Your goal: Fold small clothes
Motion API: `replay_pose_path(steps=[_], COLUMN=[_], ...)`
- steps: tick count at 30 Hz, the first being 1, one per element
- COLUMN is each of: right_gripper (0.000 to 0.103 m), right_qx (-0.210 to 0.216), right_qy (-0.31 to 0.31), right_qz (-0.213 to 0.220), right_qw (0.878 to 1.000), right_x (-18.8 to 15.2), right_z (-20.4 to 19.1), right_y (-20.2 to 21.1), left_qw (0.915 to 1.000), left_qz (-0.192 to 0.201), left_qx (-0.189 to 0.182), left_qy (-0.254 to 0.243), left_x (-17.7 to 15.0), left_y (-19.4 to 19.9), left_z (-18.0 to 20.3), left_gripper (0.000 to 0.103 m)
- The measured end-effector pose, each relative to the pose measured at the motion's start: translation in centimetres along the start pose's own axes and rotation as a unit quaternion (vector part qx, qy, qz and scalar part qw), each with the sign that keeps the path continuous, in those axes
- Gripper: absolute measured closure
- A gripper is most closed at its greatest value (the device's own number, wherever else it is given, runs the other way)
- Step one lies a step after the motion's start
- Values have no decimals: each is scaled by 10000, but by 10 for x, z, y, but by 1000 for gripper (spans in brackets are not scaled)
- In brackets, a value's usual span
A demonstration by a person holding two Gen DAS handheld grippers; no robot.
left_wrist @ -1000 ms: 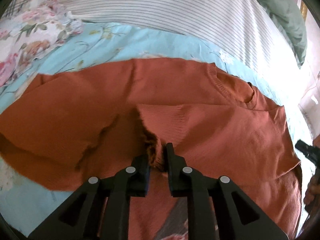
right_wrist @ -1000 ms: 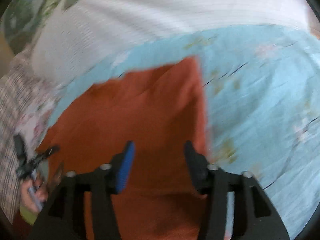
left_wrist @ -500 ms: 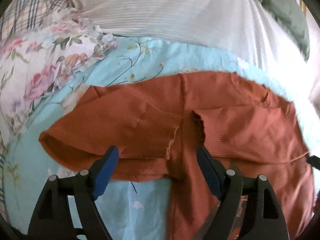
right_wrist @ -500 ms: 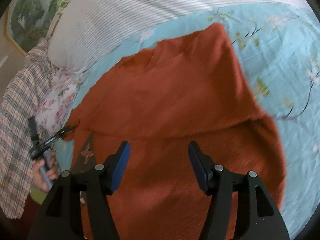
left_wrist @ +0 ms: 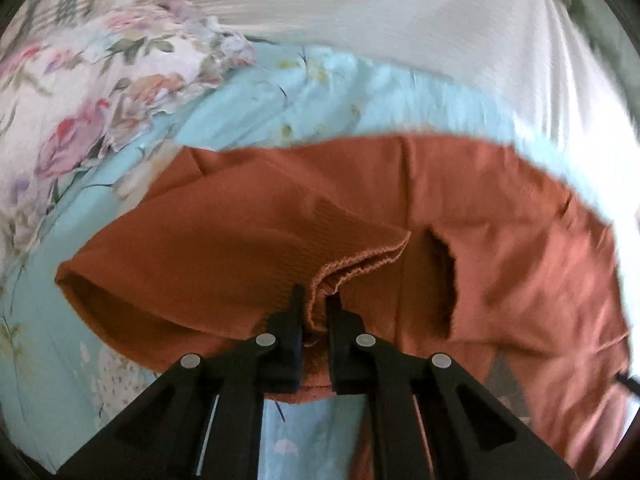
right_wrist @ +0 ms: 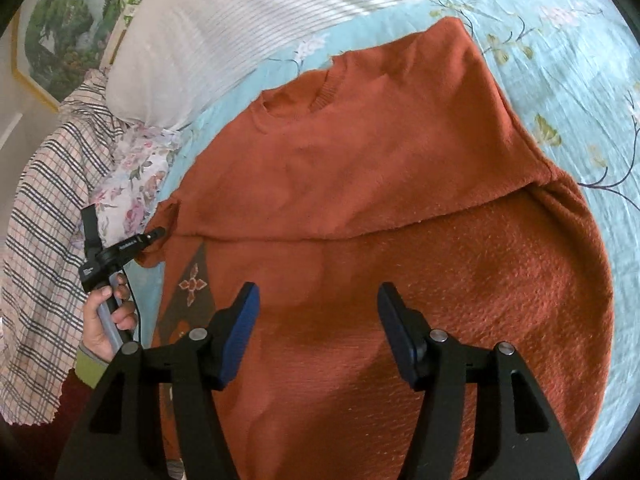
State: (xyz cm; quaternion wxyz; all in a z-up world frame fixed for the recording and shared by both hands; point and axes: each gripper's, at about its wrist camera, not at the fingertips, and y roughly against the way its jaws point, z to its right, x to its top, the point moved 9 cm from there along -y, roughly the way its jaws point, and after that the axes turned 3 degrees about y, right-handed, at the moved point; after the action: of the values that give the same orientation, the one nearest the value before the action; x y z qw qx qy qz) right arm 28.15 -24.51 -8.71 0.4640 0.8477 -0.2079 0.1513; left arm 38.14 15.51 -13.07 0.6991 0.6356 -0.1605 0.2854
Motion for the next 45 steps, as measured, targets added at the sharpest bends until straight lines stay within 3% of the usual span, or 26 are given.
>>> replay_pose_path(steps=[6, 10, 13, 19, 26, 29, 32, 34, 35, 39, 42, 45], right_gripper=[41, 41, 41, 41, 41, 41, 41, 41, 41, 41, 41, 41], right_qx=[40, 17, -57, -220, -302, -280, -223, -182, -121, -7, -63, -230], right_qy=[-39, -122, -209, -410, -721, -704, -585, -547, -523, -495, -455, -467], right_qz=[128, 327, 441, 704, 842, 857, 872, 839, 793, 636, 560, 502], right_qw=[9999, 9994, 9988, 9964, 9934, 9934, 9942, 9948, 9954, 9967, 9974, 9974], right_x=[-2, -1, 0, 4, 6, 10, 17, 21, 25, 38, 54, 71], right_z=[-1, 7, 18, 44, 70, 68, 58, 52, 49, 42, 43, 49], right_y=[12, 28, 39, 66, 76, 74, 67, 60, 53, 26, 4, -19], left_qw=[9937, 9825, 9718, 9613, 9571, 9579, 9574, 9591, 9614, 9675, 9776, 9928], left_qz=[591, 819, 756, 336, -96, -334, -487, -468, -420, -302, -153, 80], left_qx=[-922, -1670, -2208, -2607, -2590, -2441, -2420, -2350, -2274, -2142, -1803, -1035], left_qy=[240, 10, -319, -819, -1294, -1472, -1501, -1509, -1491, -1311, -1072, -600], left_x=[18, 23, 14, -18, -56, -72, -85, -89, -90, -92, -93, -90], left_y=[63, 93, 98, 65, 13, -8, -11, -6, -3, 21, 36, 44], left_z=[44, 116, 185, 296, 366, 369, 361, 350, 340, 289, 233, 152], left_gripper=[97, 97, 97, 97, 97, 93, 80, 57, 52, 49, 48, 48])
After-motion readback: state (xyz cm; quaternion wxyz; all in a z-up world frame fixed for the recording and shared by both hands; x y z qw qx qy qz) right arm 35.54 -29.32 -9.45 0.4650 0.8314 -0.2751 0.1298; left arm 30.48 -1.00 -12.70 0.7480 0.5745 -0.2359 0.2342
